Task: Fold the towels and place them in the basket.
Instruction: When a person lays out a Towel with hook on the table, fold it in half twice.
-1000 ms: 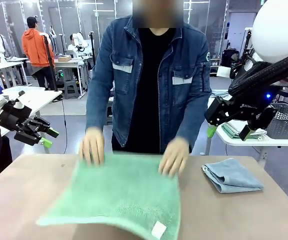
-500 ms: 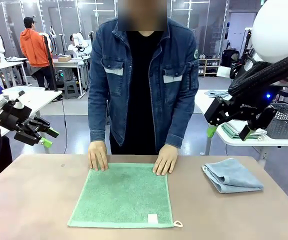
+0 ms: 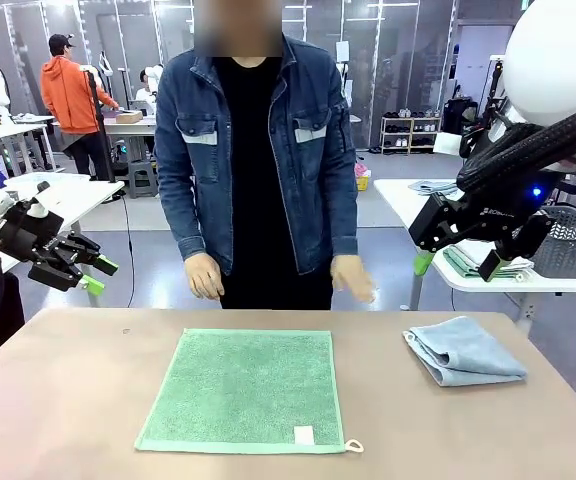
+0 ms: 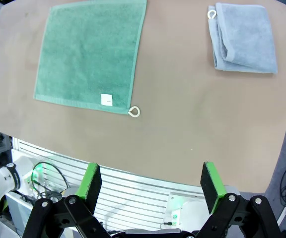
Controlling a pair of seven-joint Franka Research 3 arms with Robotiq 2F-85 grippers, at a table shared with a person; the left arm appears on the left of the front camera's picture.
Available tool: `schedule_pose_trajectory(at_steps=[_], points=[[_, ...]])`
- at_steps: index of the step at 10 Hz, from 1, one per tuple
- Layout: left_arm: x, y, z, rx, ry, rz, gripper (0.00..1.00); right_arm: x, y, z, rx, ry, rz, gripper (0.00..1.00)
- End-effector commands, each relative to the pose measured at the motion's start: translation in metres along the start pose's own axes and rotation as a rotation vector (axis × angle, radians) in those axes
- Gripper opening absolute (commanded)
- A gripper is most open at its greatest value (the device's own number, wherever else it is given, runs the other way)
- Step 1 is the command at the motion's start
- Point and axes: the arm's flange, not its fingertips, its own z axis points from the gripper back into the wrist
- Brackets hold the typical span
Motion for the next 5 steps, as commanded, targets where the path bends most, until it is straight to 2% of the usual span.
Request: schedule_pose_trajectory(at_steps=[1, 3, 5], points=[[0.0, 0.0, 0.0, 0.0, 0.0, 0.0, 0.72, 0.0, 0.0, 0.0, 0.0, 0.0, 0.0, 1.0], [0.049, -0.009, 0.012, 0.034, 0.173, -0.031, 0.72, 0.014, 0.021, 0.012, -0.072, 0.002, 0.338, 1.0], [0.116, -0.019, 0.0, 0.038, 0.319, -0.058, 0.72, 0.039, 0.051, 0.01, -0.089, 0.042, 0.643, 1.0]])
